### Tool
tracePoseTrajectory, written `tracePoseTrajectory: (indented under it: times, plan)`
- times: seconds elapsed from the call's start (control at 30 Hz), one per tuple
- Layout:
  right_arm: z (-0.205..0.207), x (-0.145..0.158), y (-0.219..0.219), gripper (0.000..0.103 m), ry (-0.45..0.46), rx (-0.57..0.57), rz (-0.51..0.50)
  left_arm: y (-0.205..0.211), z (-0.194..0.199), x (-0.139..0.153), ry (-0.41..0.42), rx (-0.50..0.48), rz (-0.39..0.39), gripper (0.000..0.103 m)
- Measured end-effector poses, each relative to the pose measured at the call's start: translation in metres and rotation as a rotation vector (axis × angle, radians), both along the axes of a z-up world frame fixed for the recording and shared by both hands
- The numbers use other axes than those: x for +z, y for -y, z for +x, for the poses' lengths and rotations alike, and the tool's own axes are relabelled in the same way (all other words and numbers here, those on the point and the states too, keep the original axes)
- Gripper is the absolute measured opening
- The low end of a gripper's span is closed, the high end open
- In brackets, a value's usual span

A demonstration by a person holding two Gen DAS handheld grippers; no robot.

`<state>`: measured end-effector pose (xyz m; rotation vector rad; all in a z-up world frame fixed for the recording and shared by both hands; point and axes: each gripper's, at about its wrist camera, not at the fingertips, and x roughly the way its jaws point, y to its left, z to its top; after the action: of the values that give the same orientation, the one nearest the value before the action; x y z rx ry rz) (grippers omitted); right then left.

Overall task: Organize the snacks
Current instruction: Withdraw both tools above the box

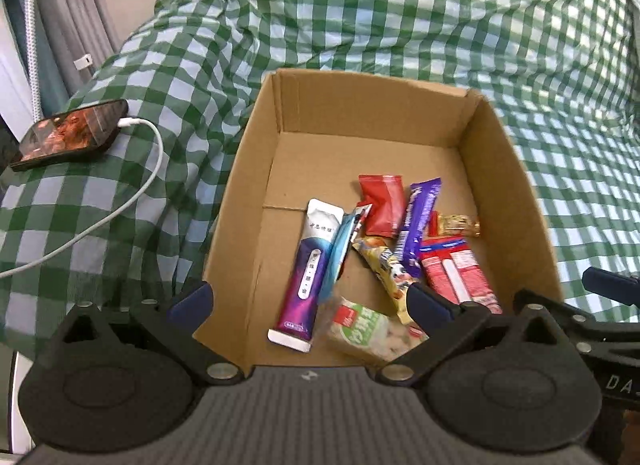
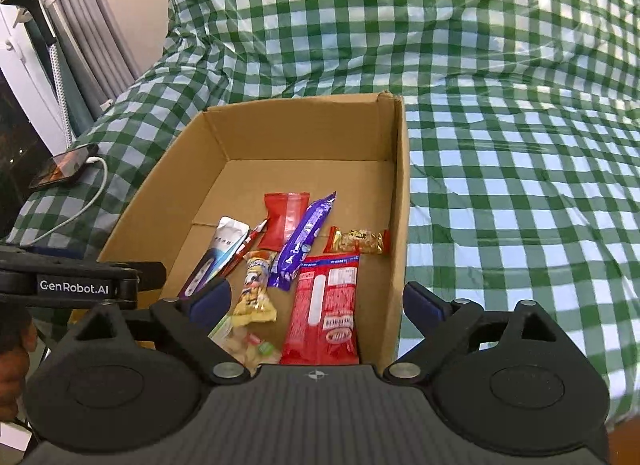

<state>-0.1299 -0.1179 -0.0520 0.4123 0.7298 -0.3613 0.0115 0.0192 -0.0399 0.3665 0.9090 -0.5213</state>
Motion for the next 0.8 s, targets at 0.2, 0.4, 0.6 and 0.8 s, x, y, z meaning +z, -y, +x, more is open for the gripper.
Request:
tracePoseTrajectory:
  times: [0.2, 0.4, 0.6, 0.8]
  plan:
    - [-0.023, 0.019, -0.020, 0.096, 0.019, -0.020, -0.038, -0.018, -0.027, 0.024, 0.034, -0.005, -0.036, 0.103]
    - [-0.048, 0.034, -0.053, 0.098, 0.043, -0.005, -0.103, -0.045, -0.055, 0.041, 0.044, 0.021, -0.103, 0.103]
    - [-0.072, 0.041, -0.079, 0.098, 0.053, 0.019, -0.140, -0.065, -0.073, 0.050, 0.072, 0.033, -0.101, 0.103]
    - [-0.087, 0.050, -0.095, 0.100, 0.082, 0.023, -0.179, -0.080, -0.088, 0.060, 0.149, 0.072, -0.085, 0.103]
